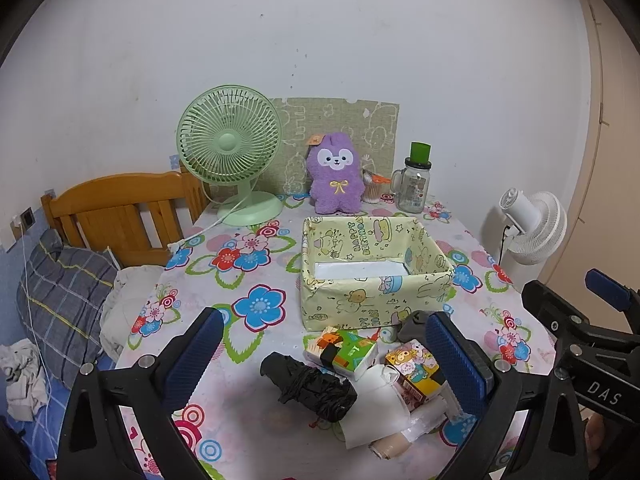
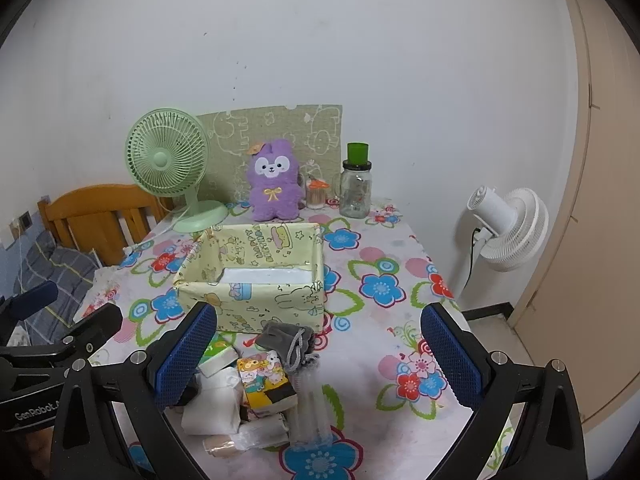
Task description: Organize soft objects
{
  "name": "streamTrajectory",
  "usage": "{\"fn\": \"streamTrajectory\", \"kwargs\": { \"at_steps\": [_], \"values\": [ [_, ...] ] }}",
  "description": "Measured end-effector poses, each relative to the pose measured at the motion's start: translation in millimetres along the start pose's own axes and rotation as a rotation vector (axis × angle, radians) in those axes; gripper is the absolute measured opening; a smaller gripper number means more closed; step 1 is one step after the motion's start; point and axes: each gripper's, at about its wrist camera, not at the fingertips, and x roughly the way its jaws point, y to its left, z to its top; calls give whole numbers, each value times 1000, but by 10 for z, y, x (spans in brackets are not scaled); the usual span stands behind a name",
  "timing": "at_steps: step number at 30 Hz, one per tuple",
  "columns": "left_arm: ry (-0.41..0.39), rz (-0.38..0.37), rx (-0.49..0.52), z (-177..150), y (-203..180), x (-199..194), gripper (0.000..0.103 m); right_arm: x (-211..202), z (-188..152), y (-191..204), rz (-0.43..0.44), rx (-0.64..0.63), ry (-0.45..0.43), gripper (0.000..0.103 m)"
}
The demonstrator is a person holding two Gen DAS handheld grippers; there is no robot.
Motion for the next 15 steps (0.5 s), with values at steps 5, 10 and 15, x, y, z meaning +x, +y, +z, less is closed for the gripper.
{"fn": "streamTrajectory", "kwargs": {
  "at_steps": [5, 10, 15],
  "values": [
    [1, -3, -1, -4, 18, -1, 100, 7, -1, -9, 1, -2, 1, 103],
    [2, 0, -2, -12, 22, -1, 99, 5, 2, -13, 4, -4, 1, 103],
    [5, 1, 1, -14, 29, 12, 97, 4, -1, -11, 4, -4, 1, 103]
  ]
}}
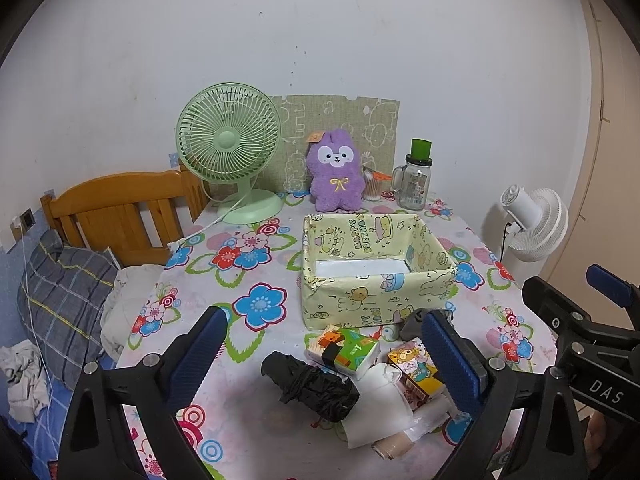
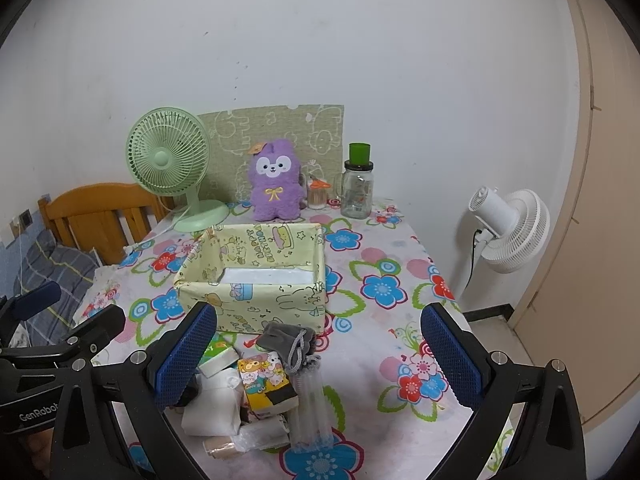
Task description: Organize soft objects
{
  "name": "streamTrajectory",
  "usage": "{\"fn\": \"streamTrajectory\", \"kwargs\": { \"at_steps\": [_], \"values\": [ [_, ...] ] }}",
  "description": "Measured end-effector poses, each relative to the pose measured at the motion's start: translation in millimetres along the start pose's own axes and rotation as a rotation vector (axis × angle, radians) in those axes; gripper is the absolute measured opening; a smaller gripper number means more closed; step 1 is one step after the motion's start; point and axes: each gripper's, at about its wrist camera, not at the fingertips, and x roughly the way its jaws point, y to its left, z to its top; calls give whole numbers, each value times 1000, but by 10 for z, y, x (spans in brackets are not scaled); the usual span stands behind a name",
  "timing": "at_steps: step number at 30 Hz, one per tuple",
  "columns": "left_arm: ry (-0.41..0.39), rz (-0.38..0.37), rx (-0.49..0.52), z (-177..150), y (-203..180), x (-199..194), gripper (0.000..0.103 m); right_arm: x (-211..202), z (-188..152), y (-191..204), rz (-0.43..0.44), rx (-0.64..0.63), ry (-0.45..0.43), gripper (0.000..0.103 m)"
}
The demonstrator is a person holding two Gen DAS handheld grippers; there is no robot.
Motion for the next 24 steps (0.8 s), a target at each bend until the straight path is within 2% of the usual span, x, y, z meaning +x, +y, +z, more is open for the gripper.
{"fn": "streamTrajectory", "kwargs": {
  "at_steps": [10, 16, 24],
  "values": [
    [28, -6, 6, -23, 13, 132, 95, 112, 3, 23, 9, 1, 18, 100],
    [54, -11, 17, -66, -15, 261, 89, 282, -33, 61, 21, -8, 60, 93],
    [107, -23, 4, -133, 54, 487, 88, 528, -117, 118, 31, -20, 118, 93]
  ]
}}
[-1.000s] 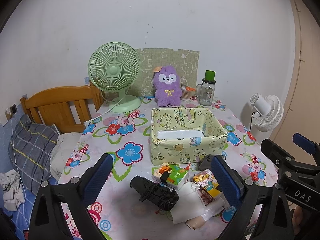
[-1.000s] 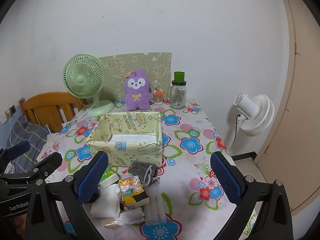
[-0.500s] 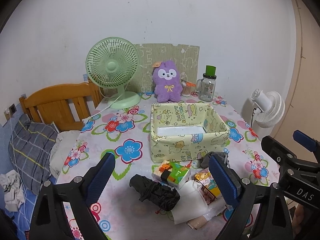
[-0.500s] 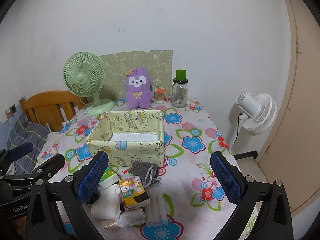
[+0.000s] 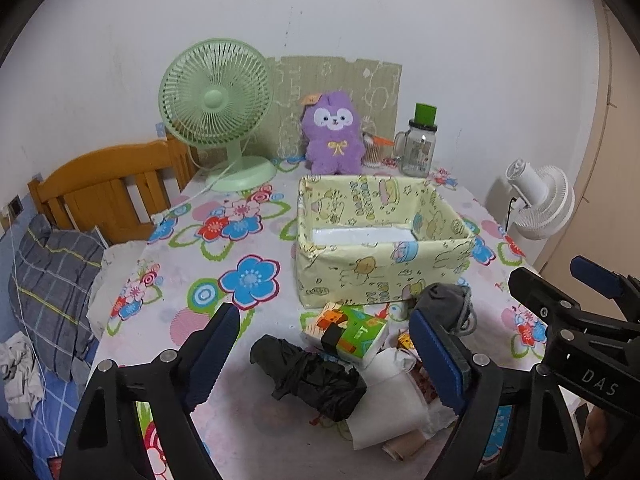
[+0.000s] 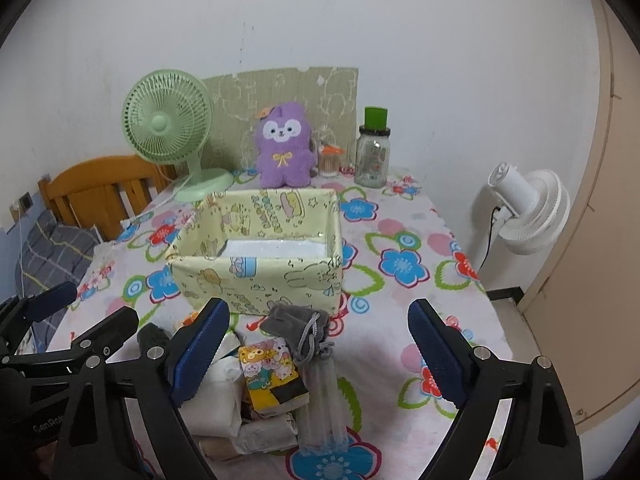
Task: Organize soft objects
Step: 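Grasp the green tissue pack with the left tool while the right tool grasps the grey drawstring pouch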
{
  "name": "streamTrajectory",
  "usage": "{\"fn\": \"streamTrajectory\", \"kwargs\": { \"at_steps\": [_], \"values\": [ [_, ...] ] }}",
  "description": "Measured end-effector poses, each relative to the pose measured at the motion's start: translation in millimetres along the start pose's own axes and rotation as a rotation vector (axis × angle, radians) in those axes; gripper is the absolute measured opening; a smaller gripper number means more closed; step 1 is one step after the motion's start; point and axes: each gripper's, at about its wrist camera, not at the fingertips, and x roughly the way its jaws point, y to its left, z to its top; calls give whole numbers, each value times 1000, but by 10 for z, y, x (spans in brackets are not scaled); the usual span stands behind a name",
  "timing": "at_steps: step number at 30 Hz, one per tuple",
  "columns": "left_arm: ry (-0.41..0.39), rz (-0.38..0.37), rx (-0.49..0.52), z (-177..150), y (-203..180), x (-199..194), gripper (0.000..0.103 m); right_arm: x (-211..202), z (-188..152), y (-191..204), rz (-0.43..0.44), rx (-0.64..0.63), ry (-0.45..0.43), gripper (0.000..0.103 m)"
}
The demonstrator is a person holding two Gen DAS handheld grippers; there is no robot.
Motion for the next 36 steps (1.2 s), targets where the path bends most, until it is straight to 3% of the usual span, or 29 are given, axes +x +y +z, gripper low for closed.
{"fn": "streamTrajectory", "kwargs": {
  "at_steps": [16, 36],
  "values": [
    [140, -49, -6, -133, 24, 623, 90, 577, -81, 12, 11, -2, 108, 93],
    [252, -56, 51, -165, -107, 1235, 91, 1194, -119, 61, 42, -1, 229, 93]
  ]
}}
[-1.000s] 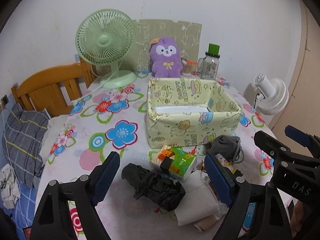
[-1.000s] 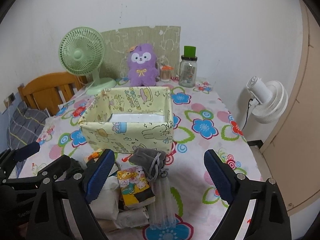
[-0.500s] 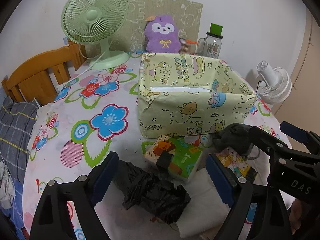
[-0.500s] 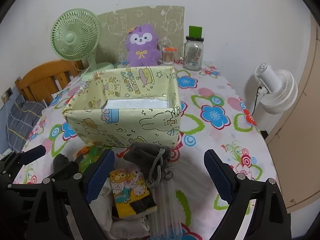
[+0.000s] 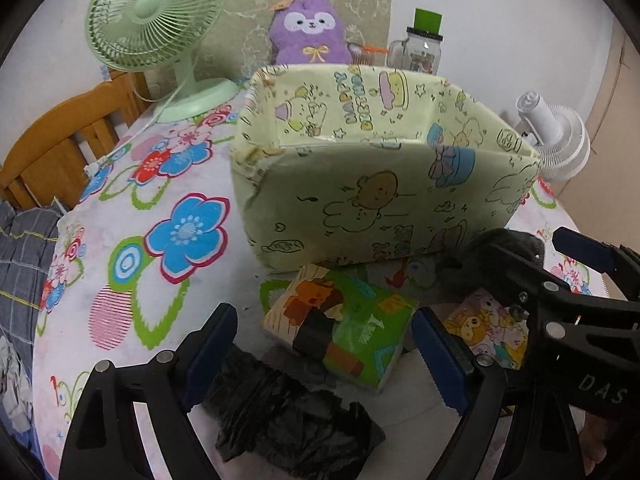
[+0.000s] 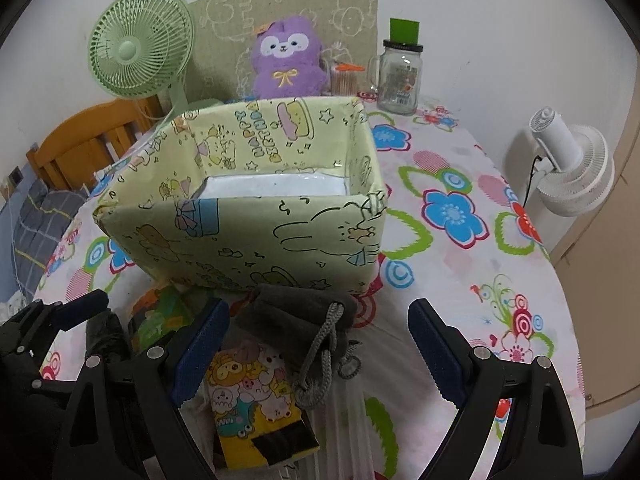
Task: Organize soft objects
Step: 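Grasp the green tissue pack with the left tool while the right tool grasps the grey drawstring pouch, then lift both held items over the fabric box and release them inside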
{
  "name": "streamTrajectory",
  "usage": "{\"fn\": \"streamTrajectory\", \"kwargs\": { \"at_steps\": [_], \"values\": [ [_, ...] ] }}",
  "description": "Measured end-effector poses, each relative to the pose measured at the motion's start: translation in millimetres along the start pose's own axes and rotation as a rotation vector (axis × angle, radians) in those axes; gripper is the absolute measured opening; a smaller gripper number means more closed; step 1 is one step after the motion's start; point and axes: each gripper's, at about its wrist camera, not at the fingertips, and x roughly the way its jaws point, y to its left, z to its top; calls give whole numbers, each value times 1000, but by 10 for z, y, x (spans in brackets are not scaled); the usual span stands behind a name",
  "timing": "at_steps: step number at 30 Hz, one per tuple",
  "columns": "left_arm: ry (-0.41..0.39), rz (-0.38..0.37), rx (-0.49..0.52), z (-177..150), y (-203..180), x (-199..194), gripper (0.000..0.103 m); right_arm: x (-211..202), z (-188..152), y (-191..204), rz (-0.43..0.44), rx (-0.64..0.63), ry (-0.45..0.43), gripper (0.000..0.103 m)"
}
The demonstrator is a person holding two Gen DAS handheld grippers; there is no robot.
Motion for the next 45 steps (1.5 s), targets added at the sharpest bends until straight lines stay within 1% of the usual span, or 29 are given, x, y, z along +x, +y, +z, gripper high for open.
{"fn": "streamTrajectory", "kwargs": {
  "at_steps": [6, 8, 10, 14, 15, 17, 19, 23, 27, 45],
  "values": [
    [37, -25, -2, -2, 1, 146, 91, 168, -5, 5, 6, -4, 39, 92],
    [52, -34, -2, 0, 0, 192, 91, 205, -10, 13, 13, -6, 48, 88],
    [67, -40, -2, -3, -6, 243, 90, 240, -14, 22, 26, -2, 58, 85],
    [77, -42, -2, -8, -3, 294, 90, 279, -23, 50, 46, 6, 64, 78],
    [77, -44, -3, -7, -1, 300, 90, 285, -26, 66, 48, 1, 67, 75],
    [78, -48, -6, 1, 10, 308, 88, 285, -32, 88, 45, -3, 67, 73],
    [77, -54, -5, 0, 12, 302, 87, 276, -37, 98, 43, -7, 64, 69],
    [71, -70, -4, 1, 44, 280, 86, 253, -43, 109, 39, -10, 63, 63],
    [56, -66, 1, 8, 34, 219, 85, 220, -49, 98, 35, -6, 62, 58],
    [-45, -34, 22, -52, -84, -290, 85, -239, -74, 46, 19, 20, -32, 56]
  ]
}}
